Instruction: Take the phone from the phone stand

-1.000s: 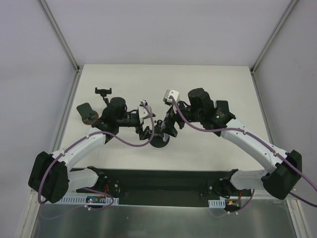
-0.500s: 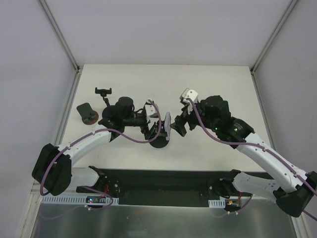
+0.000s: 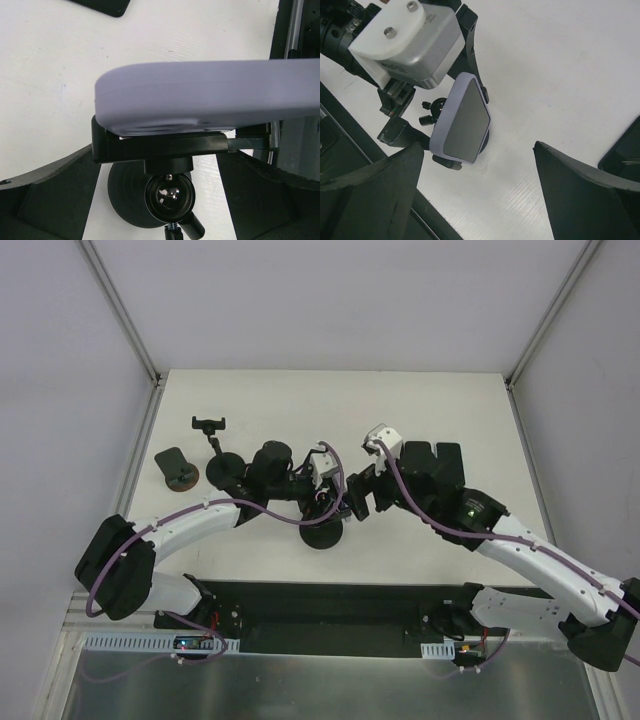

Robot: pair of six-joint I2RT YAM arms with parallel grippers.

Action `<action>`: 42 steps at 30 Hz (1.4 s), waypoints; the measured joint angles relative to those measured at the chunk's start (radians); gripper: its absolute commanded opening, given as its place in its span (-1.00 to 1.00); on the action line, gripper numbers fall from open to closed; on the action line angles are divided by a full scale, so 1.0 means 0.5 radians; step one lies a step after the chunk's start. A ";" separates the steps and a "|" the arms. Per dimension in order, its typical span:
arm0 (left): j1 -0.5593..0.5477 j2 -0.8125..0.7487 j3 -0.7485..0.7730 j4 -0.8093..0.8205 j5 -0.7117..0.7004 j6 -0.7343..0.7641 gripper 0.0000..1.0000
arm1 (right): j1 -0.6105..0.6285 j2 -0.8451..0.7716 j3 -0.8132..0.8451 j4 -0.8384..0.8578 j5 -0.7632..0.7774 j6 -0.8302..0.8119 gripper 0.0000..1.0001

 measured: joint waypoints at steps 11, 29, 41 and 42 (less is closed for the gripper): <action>-0.010 -0.069 -0.018 0.042 -0.173 -0.086 0.85 | 0.203 0.171 -0.008 0.047 0.292 0.077 0.23; -0.043 -0.272 -0.213 0.340 -0.395 -0.034 0.61 | 0.282 0.246 -0.028 0.146 0.459 0.119 -0.98; -0.157 -0.275 -0.225 0.367 -0.597 0.022 -0.39 | 0.303 0.246 -0.053 0.188 0.571 0.150 -0.87; -0.165 -0.275 -0.227 0.362 -0.610 0.005 -0.56 | 0.307 0.246 -0.059 0.198 0.587 0.170 -0.81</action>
